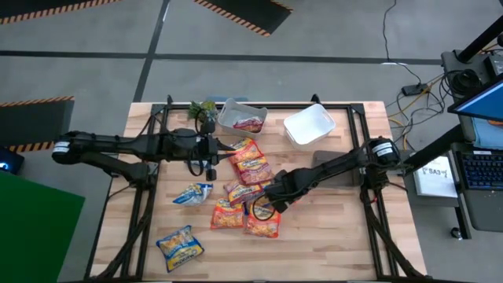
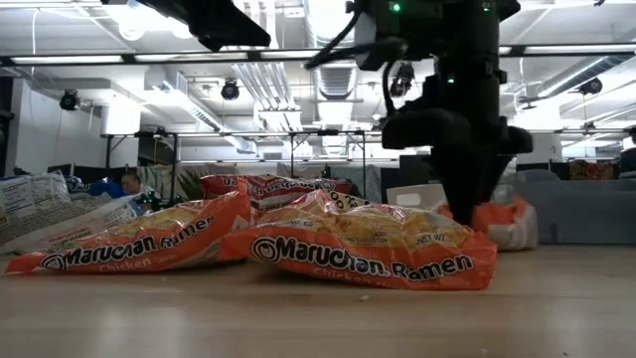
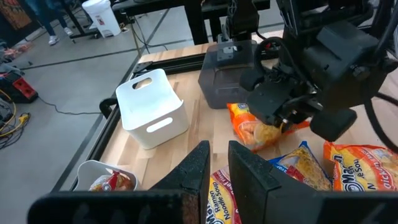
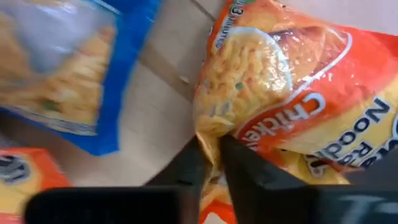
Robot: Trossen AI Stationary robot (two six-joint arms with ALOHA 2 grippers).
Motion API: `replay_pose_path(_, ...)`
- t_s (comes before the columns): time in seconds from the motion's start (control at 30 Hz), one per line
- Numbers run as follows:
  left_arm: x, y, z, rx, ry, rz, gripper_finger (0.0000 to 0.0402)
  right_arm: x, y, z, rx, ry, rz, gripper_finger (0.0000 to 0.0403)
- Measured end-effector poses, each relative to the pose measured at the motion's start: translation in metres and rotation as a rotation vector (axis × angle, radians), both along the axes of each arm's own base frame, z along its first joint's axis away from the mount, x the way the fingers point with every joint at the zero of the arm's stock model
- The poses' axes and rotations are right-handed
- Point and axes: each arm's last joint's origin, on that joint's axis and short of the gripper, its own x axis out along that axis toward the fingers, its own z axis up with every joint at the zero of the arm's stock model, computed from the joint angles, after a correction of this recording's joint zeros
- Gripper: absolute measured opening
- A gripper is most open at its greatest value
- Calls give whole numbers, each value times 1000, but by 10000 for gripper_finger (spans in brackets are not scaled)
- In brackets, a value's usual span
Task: Sort Maruchan noodles
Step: Put the orange noodle pack into the white bin
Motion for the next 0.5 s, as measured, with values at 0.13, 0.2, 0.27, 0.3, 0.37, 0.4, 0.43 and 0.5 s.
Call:
replay_pose_path(0.13, 0, 0, 0, 0, 0, 0, 41, 4, 1, 8, 4, -36, 56, 12)
replay_pose_path(0.2, 0, 0, 0, 0, -2, 0, 41, 6, 1, 18, 2, -69, 82, 10)
replay_pose_path(0.27, 0, 0, 1, 0, -11, 0, 41, 7, 1, 29, -9, -109, 100, 9)
replay_pose_path(0.3, 1, 0, 2, 0, -19, 0, 41, 7, 1, 36, -9, -130, 108, 9)
replay_pose_path(0.37, 1, 0, 3, 1, -31, 0, 41, 4, -2, 49, -14, -172, 118, 9)
replay_pose_path(0.4, 1, 0, 3, 1, -35, 0, 41, 2, -3, 56, -21, -198, 117, 9)
replay_pose_path(0.43, 1, 0, 3, 1, -38, 0, 41, -1, -5, 64, -36, -223, 116, 9)
replay_pose_path(0.5, 1, 0, 5, 2, -50, 0, 41, -7, -10, 81, -79, -279, 108, 8)
